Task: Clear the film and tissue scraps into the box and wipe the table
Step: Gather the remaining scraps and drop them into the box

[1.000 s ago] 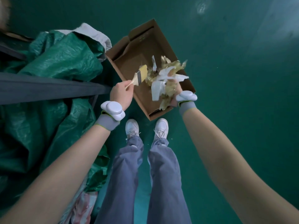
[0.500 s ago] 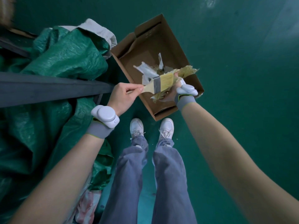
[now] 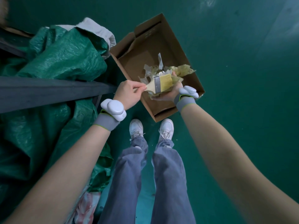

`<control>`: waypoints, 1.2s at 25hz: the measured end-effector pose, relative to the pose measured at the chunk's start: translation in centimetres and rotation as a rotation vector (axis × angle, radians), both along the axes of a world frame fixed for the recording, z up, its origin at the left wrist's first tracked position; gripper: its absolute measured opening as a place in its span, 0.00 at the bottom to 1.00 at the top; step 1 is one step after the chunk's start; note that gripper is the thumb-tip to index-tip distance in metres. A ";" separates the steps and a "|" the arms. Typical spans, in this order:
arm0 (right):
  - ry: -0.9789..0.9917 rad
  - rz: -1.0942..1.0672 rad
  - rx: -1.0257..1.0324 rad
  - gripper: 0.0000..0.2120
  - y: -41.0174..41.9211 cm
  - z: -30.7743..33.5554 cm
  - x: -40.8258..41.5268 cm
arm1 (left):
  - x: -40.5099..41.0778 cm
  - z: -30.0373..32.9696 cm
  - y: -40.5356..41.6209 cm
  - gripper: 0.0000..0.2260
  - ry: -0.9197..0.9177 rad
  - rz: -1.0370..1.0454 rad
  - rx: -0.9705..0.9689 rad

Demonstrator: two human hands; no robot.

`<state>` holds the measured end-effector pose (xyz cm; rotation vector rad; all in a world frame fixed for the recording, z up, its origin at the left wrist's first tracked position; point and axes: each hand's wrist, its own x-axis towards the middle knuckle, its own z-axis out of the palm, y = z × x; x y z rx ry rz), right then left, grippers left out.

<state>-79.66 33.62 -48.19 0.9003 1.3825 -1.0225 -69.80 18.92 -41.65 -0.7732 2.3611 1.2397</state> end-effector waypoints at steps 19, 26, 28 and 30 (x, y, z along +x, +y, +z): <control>-0.193 -0.576 -0.172 0.42 1.4 -3.9 -0.9 | -3.1 -4.1 1.2 0.14 -0.152 -0.009 -0.226; -0.168 -0.588 -0.080 0.37 1.8 -3.7 -0.4 | -1.3 -3.6 0.8 0.13 -0.181 0.051 -0.232; -0.148 -0.566 -0.061 0.33 2.0 -3.2 -0.1 | -1.0 -3.4 0.9 0.13 -0.187 0.067 -0.230; -0.110 -0.498 -0.027 0.28 2.4 -2.5 0.2 | -0.5 -2.5 1.0 0.13 -0.191 0.093 -0.235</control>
